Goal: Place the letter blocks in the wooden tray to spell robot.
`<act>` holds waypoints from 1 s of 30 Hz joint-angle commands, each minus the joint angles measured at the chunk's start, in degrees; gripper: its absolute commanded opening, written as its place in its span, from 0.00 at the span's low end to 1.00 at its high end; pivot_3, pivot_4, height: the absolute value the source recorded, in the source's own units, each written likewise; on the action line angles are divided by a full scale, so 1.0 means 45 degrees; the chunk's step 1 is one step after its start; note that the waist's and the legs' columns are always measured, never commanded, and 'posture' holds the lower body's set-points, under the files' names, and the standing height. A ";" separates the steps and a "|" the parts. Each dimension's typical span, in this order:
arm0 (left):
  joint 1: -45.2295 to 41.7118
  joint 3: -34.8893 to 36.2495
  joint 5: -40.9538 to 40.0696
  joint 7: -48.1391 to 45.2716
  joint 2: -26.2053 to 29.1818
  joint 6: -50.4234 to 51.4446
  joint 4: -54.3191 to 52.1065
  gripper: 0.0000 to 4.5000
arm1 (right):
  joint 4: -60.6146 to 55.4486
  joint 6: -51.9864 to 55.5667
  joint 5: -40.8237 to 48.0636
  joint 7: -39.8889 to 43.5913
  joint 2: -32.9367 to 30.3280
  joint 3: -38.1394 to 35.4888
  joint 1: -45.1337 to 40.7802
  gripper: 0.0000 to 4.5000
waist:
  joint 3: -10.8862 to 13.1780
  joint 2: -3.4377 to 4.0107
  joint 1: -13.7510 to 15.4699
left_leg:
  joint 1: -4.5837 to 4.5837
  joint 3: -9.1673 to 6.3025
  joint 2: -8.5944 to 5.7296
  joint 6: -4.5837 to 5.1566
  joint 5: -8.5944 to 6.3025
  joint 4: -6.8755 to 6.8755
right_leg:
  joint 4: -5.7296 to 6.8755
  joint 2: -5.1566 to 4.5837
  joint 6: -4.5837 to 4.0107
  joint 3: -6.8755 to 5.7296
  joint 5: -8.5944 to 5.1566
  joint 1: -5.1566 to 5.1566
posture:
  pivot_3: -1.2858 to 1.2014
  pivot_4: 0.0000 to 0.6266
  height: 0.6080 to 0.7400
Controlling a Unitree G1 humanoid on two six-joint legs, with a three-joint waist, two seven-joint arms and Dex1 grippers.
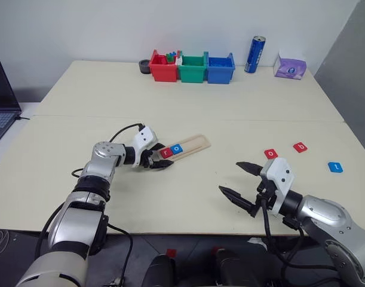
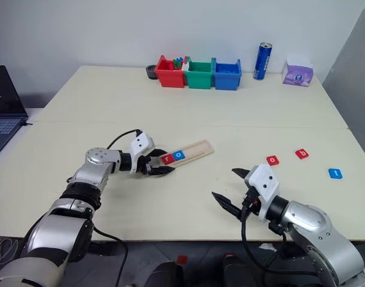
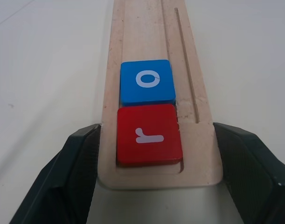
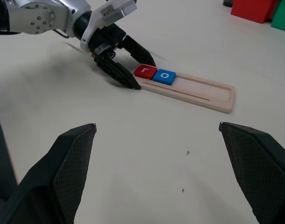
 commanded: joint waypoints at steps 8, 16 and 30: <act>0.1108 -0.1585 0.0294 -0.1902 0.0044 -0.1464 -0.2756 0.75 | -0.0539 -0.0069 0.0956 0.1679 -0.1852 -0.2605 0.1851 1.00 | -0.0005 -0.0008 0.0025 | 0.0000 0.0002 -0.0005 0.0001 0.0000 0.0008 | 0.0001 0.0000 0.0018 0.0002 -0.0011 0.0003 | 0.52 0.24 1.00; 0.1100 -0.1734 0.0307 -0.1885 -0.0098 -0.1558 -0.2628 0.75 | -0.0631 -0.0066 0.0919 0.1493 -0.1784 -0.2559 0.1816 1.00 | -0.0006 -0.0010 0.0018 | 0.0009 0.0004 -0.0010 0.0001 0.0000 0.0010 | 0.0002 0.0012 0.0032 0.0005 -0.0018 0.0007 | 0.52 0.24 1.00; 0.1541 -0.1611 -0.0533 -0.2544 -0.0316 -0.0204 -0.3201 0.83 | -0.0532 -0.0333 0.0770 0.1532 -0.1681 -0.2362 0.2029 1.00 | -0.0007 -0.0009 0.0020 | 0.0009 0.0004 -0.0010 0.0001 0.0000 0.0011 | 0.0003 0.0010 0.0028 0.0005 -0.0016 0.0008 | 0.52 0.24 1.00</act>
